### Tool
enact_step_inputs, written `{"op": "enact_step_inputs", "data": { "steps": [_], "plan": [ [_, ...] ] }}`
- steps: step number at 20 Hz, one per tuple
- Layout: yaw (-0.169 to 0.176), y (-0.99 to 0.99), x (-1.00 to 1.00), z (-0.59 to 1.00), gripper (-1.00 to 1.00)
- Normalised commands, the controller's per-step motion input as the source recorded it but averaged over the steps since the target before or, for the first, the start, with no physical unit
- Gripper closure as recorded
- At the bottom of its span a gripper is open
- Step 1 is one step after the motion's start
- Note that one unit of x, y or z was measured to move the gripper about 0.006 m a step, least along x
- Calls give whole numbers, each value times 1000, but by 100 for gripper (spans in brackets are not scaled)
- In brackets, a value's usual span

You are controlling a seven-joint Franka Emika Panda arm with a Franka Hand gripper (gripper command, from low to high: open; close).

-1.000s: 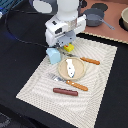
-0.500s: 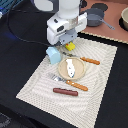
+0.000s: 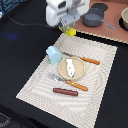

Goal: Interact with the objects in diverse but meaningful ways.

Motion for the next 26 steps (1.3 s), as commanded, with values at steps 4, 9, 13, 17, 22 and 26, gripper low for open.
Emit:
{"op": "enact_step_inputs", "data": {
  "steps": [4, 9, 13, 17, 22, 26],
  "plan": [
    [0, -799, -421, 668, 100],
    [0, -901, -218, 517, 100],
    [0, -952, -43, 409, 100],
    [0, -967, 52, 285, 100],
    [0, -967, 130, 153, 100],
    [0, -966, 220, 39, 100]
  ]
}}
